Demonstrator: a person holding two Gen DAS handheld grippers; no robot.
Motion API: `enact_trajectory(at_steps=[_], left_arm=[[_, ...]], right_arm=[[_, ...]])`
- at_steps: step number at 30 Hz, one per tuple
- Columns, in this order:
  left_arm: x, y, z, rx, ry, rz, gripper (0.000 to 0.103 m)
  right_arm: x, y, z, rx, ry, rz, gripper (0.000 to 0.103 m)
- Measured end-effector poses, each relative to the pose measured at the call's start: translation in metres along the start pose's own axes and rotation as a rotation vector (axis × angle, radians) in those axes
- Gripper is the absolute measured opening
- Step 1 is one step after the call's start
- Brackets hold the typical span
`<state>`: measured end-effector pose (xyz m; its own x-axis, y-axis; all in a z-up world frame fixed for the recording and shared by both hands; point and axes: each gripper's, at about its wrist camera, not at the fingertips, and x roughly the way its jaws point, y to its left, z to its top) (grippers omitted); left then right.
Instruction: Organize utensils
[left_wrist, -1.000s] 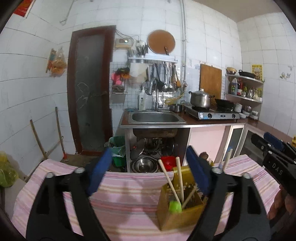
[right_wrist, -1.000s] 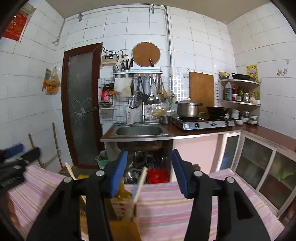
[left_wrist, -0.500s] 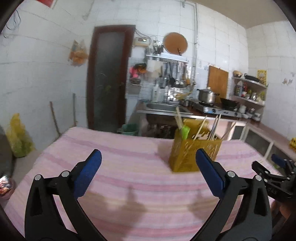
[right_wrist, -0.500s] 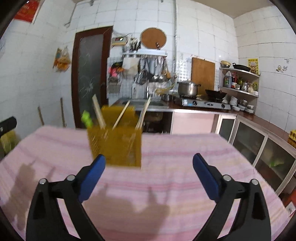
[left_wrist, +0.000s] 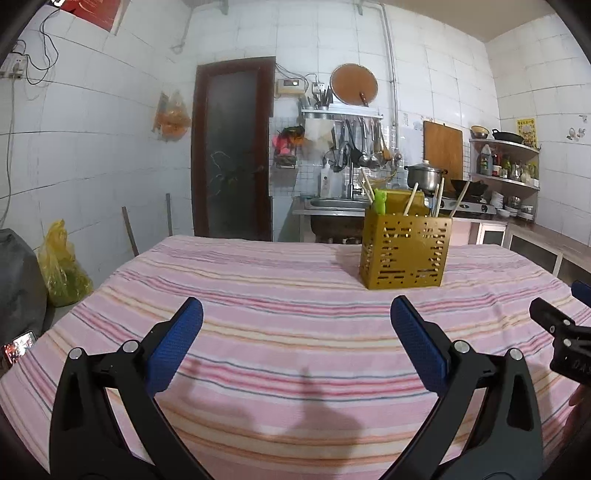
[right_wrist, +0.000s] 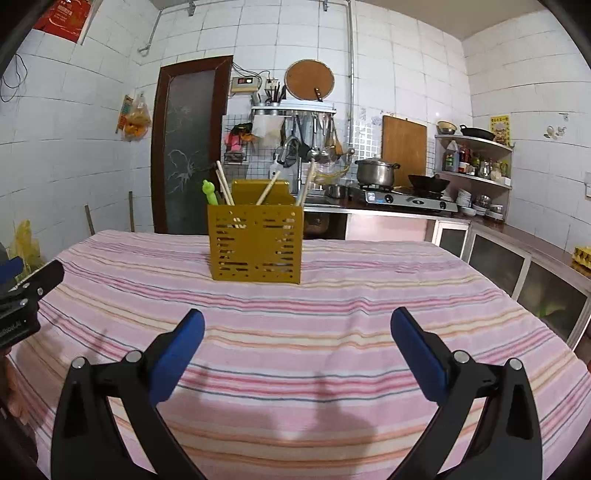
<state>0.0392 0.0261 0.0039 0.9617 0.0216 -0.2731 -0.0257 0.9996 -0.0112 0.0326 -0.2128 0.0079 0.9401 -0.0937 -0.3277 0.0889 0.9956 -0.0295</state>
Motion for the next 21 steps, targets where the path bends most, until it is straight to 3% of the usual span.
enact_trajectory(at_steps=[21], left_arm=[[-0.0004,-0.0018,0.0004,-0.002,-0.011,0.018,0.098]], right_arm=[[-0.0066,0.0006,-0.0046,0.016,-0.058,-0.011,0.099]])
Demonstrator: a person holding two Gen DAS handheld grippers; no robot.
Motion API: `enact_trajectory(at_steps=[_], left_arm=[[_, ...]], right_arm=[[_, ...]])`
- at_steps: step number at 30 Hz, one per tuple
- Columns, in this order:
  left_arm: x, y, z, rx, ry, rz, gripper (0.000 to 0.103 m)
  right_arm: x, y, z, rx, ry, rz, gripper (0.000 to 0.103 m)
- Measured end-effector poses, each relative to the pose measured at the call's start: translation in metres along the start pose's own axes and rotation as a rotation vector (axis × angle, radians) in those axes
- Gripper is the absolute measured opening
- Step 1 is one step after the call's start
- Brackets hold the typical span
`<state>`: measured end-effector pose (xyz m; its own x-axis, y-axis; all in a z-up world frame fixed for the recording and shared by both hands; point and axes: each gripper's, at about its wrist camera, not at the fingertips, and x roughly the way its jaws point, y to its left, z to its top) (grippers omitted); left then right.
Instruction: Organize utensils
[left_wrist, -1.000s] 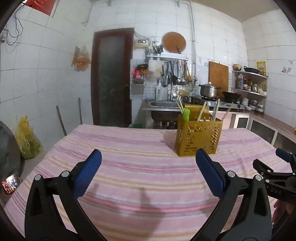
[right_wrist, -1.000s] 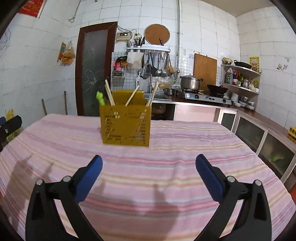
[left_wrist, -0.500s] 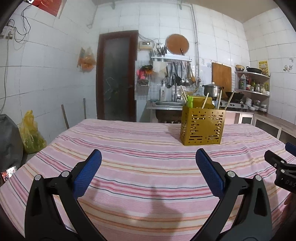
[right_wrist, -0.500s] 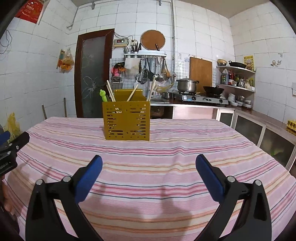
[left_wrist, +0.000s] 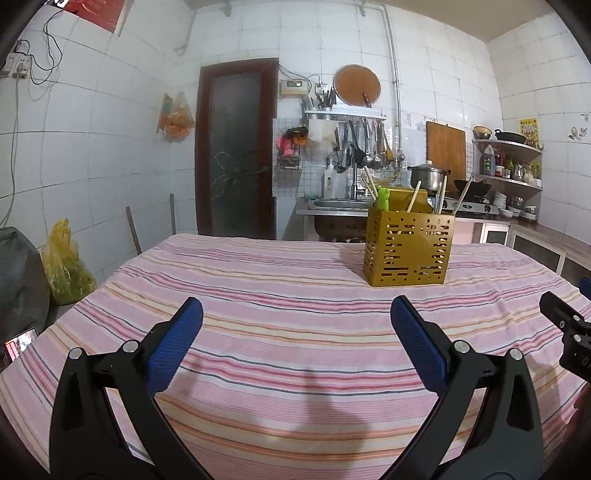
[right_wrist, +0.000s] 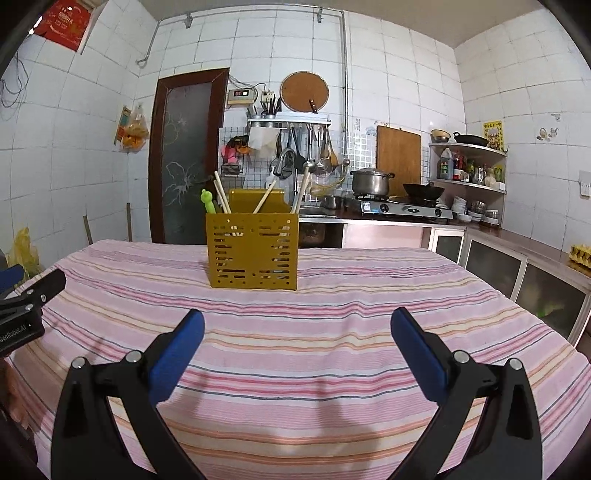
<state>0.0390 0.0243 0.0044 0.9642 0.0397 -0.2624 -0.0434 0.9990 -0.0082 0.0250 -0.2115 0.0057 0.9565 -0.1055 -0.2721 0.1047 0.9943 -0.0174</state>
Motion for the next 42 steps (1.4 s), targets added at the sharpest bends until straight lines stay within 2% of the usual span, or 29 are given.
enact_trajectory(at_steps=[17,42], left_arm=[[-0.007,0.001,-0.001,-0.008,-0.03,0.015,0.098],[-0.013,-0.002,-0.002,-0.001,-0.063,0.005,0.098]], right_arm=[[-0.006,-0.004,-0.001,0.016,-0.04,-0.008,0.099],[-0.006,-0.003,-0.002,0.011,-0.046,-0.009,0.099]])
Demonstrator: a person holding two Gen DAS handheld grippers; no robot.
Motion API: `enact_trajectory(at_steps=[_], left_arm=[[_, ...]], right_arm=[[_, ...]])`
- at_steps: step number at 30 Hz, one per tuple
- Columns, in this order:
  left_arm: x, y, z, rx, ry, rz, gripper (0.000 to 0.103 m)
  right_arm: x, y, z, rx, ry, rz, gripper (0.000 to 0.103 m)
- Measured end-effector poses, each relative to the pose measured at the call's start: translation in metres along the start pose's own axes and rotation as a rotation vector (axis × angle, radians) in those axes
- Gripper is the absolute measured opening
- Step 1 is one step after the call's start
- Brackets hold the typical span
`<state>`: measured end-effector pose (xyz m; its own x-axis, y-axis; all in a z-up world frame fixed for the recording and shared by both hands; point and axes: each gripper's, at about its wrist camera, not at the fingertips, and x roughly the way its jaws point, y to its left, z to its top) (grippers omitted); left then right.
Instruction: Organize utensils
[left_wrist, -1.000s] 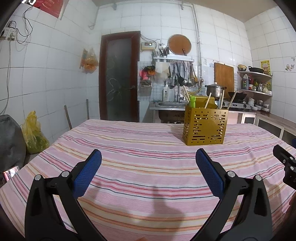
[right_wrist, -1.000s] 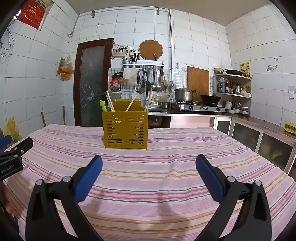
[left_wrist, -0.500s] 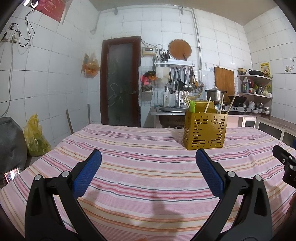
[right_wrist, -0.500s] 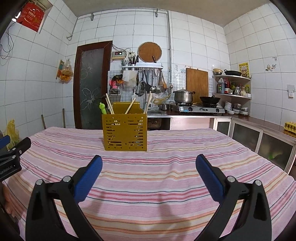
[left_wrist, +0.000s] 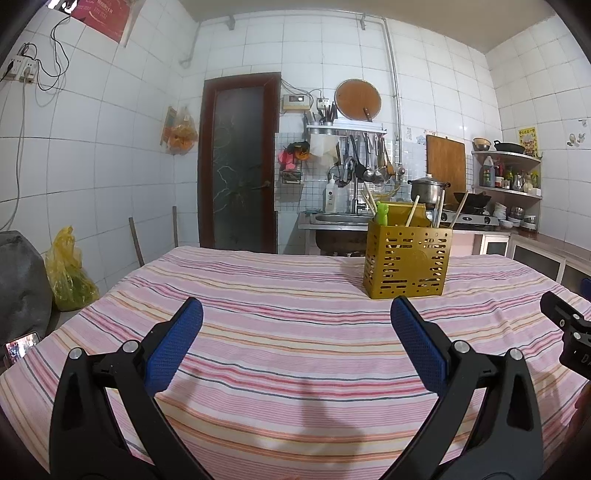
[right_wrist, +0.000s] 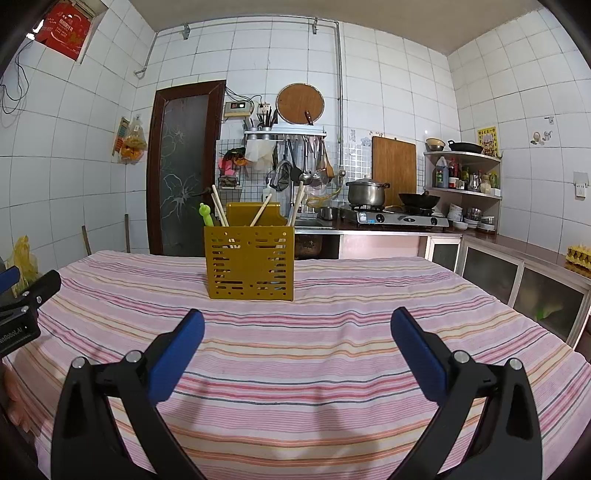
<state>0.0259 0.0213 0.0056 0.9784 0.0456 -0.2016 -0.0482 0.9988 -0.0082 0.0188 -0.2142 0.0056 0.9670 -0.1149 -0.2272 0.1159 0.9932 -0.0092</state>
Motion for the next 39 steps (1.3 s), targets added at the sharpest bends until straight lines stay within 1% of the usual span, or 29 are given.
enact_trajectory(at_steps=[39], left_arm=[[-0.003,-0.0019,-0.0019,0.006,-0.008,-0.001,0.098]], right_arm=[[-0.0007,-0.0002,-0.0019,0.0,-0.002,0.0,0.099]])
